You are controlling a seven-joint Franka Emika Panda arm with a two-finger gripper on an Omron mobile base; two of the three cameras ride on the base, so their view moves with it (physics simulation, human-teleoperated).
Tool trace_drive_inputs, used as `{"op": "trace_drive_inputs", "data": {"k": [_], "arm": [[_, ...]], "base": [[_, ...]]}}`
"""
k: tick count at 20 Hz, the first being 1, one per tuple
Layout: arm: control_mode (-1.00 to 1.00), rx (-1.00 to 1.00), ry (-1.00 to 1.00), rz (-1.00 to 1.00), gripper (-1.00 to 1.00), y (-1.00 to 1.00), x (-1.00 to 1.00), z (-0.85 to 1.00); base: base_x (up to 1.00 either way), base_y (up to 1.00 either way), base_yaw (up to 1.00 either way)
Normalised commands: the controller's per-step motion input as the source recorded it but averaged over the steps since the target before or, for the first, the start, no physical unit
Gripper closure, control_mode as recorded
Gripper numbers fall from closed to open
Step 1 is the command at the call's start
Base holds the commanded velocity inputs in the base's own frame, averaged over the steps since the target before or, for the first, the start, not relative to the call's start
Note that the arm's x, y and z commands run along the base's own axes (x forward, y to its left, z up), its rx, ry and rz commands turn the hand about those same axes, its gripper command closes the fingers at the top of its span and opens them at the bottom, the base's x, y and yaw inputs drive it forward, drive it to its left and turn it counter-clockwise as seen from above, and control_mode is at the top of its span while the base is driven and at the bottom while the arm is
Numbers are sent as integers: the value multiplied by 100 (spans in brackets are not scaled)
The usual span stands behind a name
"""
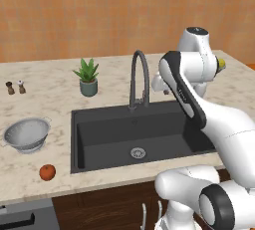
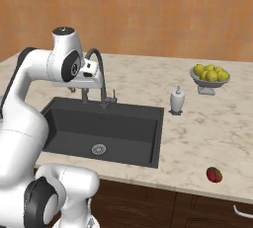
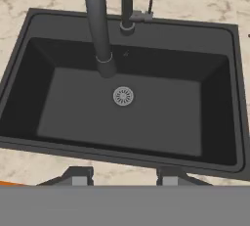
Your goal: Put the colander in the sink, put the orange, mango in the colander, and turn on the sink faucet and pour water over the colander.
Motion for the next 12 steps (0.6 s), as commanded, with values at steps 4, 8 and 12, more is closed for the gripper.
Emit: {"op": "trace_drive_inputs", "data": {"k": [4,8,12], "arm": [[-100,0,0,1,-100,17,-24,-3],[-100,-5,0,3,-100,67,-48,-8],[-100,-5,1,0,-100,82,-32,0]], "base": [[0,0,0],[0,0,0],[0,0,0]]}}
